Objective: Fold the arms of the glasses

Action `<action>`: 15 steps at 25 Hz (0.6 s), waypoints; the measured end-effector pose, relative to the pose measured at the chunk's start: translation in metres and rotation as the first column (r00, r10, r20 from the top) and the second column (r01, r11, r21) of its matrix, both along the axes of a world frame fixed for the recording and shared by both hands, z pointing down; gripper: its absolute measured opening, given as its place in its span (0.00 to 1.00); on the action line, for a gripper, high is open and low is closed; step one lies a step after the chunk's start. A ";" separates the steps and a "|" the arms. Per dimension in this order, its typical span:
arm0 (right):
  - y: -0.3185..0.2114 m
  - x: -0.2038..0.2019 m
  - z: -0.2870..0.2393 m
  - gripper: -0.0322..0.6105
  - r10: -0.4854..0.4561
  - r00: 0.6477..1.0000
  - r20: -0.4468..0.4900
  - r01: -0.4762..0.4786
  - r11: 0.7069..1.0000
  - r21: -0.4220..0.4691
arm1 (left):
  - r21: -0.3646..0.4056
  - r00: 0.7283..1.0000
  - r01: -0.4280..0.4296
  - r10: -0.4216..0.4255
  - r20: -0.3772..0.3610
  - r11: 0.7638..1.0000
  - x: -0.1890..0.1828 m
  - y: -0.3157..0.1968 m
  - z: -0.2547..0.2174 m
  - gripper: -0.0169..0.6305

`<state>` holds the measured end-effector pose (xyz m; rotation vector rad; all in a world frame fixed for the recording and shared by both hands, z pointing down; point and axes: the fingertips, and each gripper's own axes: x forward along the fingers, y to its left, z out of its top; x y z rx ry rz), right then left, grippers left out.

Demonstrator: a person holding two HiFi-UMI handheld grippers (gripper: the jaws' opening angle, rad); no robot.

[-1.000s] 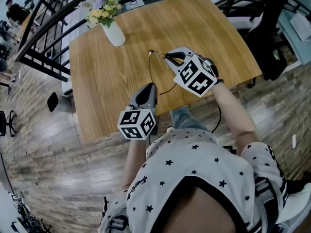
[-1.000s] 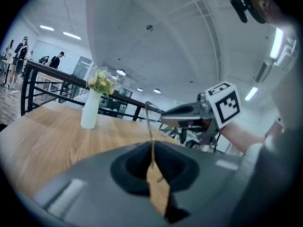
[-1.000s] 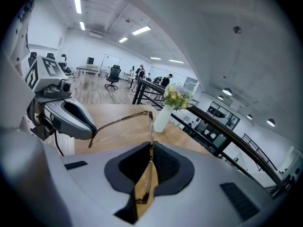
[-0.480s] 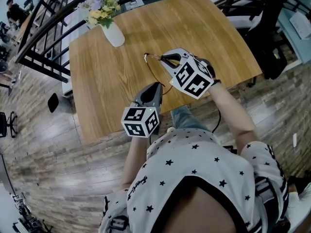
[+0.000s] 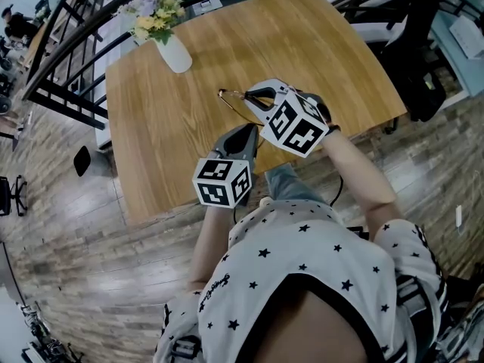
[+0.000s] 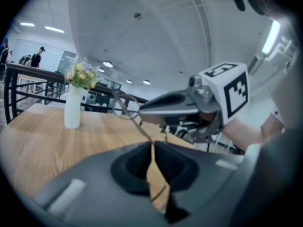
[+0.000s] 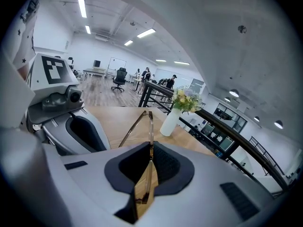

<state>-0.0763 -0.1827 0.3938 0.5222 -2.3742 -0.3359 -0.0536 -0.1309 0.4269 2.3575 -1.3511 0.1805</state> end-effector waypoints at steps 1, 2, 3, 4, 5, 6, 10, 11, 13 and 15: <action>0.001 0.000 0.000 0.08 -0.003 1.000 0.000 0.003 1.000 -0.001 | 0.001 1.000 -0.004 0.004 0.001 1.000 0.001 -0.001 0.000 0.06; 0.002 0.000 0.000 0.08 -0.006 1.000 0.000 0.006 1.000 -0.003 | 0.003 1.000 -0.007 0.007 0.001 1.000 0.003 -0.002 -0.001 0.06; 0.002 -0.001 0.000 0.08 -0.009 1.000 0.000 0.009 1.000 -0.004 | 0.006 1.000 -0.010 0.010 0.000 1.000 0.004 -0.003 -0.001 0.06; 0.003 -0.001 0.000 0.08 -0.011 1.000 0.000 0.011 1.000 -0.006 | 0.011 1.000 -0.012 0.012 -0.002 1.000 0.005 -0.004 -0.002 0.06; 0.004 -0.001 0.000 0.08 -0.014 1.000 0.002 0.014 1.000 -0.009 | 0.016 1.000 -0.014 0.015 -0.004 1.000 0.006 -0.005 -0.003 0.06; 0.005 -0.002 -0.001 0.08 -0.017 1.000 0.004 0.017 1.000 -0.012 | 0.022 1.000 -0.017 0.017 -0.005 1.000 0.007 -0.006 -0.004 0.06; 0.009 -0.003 -0.001 0.08 -0.026 1.000 0.004 0.026 0.999 -0.018 | 0.045 0.999 -0.032 0.033 -0.013 0.998 0.013 -0.008 -0.007 0.06; 0.009 -0.003 -0.001 0.08 -0.029 1.000 0.005 0.029 0.999 -0.020 | 0.051 0.999 -0.035 0.036 -0.015 0.998 0.013 -0.009 -0.008 0.06; 0.010 -0.005 -0.001 0.08 -0.035 0.999 0.007 0.035 0.999 -0.024 | 0.063 0.999 -0.038 0.039 -0.017 0.997 0.014 -0.011 -0.009 0.06; 0.011 -0.007 -0.001 0.08 -0.038 0.999 0.010 0.038 0.999 -0.027 | 0.072 0.999 -0.042 0.043 -0.016 0.997 0.014 -0.012 -0.011 0.06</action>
